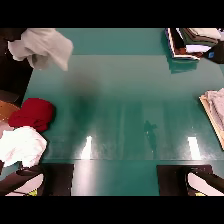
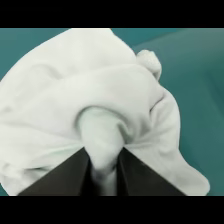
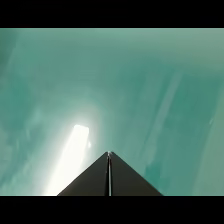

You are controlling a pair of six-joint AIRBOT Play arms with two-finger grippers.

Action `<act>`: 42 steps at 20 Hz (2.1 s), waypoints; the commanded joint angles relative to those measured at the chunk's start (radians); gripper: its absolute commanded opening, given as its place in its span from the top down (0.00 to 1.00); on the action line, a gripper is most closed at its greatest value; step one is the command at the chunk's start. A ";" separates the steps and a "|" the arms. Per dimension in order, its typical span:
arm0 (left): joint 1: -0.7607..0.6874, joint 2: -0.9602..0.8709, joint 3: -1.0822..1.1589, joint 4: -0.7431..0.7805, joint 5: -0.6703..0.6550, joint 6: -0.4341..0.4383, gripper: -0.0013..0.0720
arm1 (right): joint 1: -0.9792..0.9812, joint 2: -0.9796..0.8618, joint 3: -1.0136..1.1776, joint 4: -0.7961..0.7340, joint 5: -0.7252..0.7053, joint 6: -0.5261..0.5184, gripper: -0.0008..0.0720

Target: Fold the shirts.

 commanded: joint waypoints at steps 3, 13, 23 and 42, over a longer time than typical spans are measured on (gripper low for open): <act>-0.265 0.000 -0.053 -0.043 -0.114 0.000 0.94 | 0.001 0.001 0.068 0.001 0.006 0.000 0.96; -0.500 -0.342 -0.366 -0.173 0.126 -0.053 0.02 | 0.001 0.000 0.061 0.000 0.123 0.000 0.96; -0.101 -0.296 -0.510 -0.157 0.146 -0.033 0.02 | 0.001 -0.003 0.061 -0.002 0.123 0.000 0.96; -0.053 -0.474 -0.684 -0.628 0.300 0.217 0.94 | 0.001 -0.003 0.061 -0.005 0.140 0.000 0.96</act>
